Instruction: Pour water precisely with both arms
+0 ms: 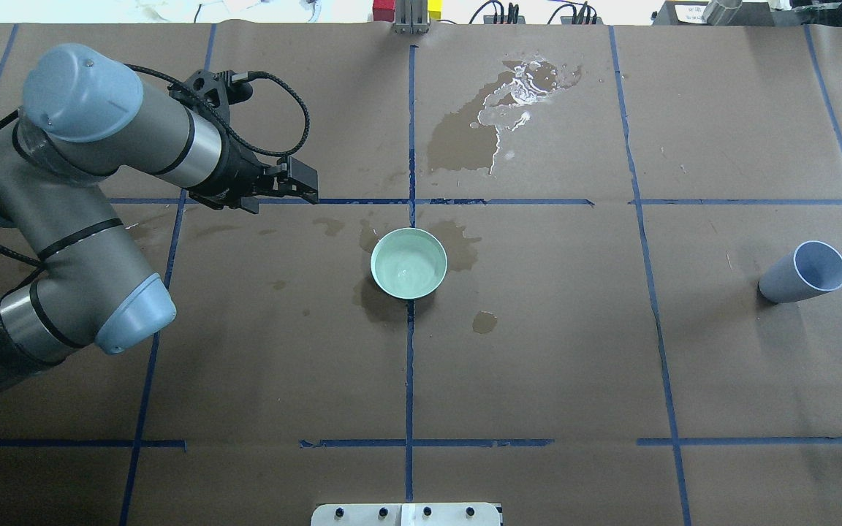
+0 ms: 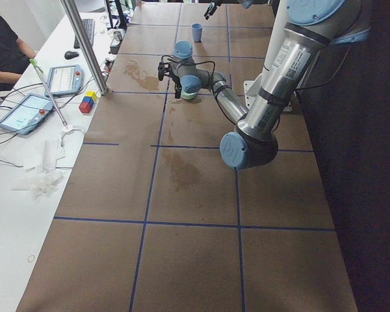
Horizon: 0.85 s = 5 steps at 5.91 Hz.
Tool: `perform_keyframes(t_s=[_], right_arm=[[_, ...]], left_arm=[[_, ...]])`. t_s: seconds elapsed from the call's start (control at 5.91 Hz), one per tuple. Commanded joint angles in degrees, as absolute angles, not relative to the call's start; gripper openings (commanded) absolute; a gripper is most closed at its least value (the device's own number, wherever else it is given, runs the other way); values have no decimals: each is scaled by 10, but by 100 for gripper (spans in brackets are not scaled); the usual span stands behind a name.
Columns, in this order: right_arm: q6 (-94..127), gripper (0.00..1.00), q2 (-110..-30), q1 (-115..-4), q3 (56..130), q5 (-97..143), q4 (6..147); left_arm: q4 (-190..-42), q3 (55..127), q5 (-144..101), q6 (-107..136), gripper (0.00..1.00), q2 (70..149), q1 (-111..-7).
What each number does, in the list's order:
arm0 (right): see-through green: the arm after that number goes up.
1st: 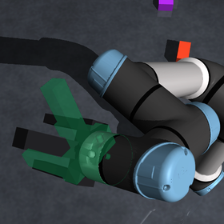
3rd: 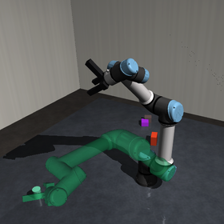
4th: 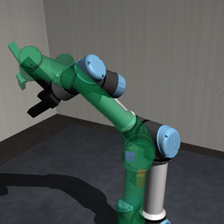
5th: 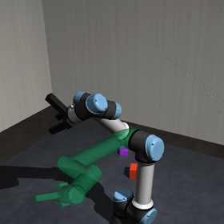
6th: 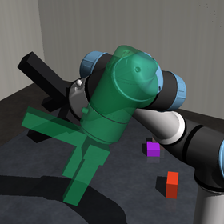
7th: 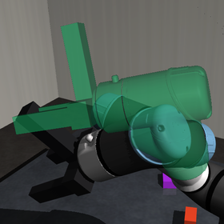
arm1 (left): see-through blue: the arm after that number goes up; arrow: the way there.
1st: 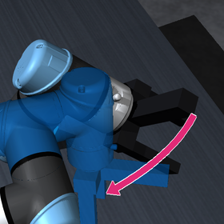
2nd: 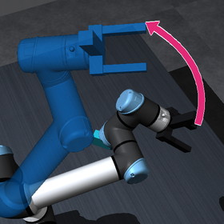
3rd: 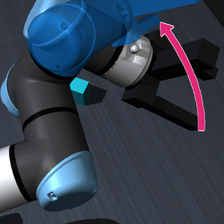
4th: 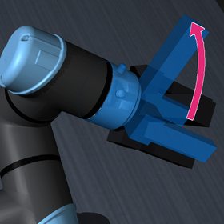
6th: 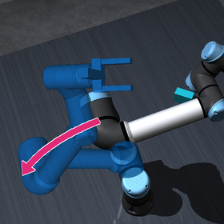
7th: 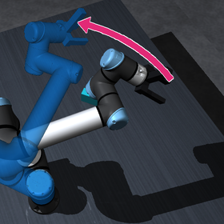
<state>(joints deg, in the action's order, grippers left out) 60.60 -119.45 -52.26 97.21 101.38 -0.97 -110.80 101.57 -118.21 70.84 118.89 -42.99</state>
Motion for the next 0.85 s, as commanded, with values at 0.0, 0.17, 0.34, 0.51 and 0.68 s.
perform_keyframes(t_s=[0.0, 0.17, 0.34, 0.51, 0.68], right_arm=[[515, 100, -1158, -655, 975, 1141, 79], [490, 100, -1149, -687, 975, 1171, 106], [472, 100, -1128, -722, 974, 1228, 163], [385, 100, -1110, -763, 976, 1257, 228], [315, 100, -1082, -792, 976, 1288, 317]], left_arm=[[-1074, 1013, -1178, 708, 100, 1191, -411], [-1051, 1012, -1143, 708, 100, 1197, -388], [-1023, 1012, -1136, 708, 100, 1201, -375], [-984, 1006, -1136, 708, 100, 1225, -367], [-957, 999, -1136, 724, 100, 1243, -358]])
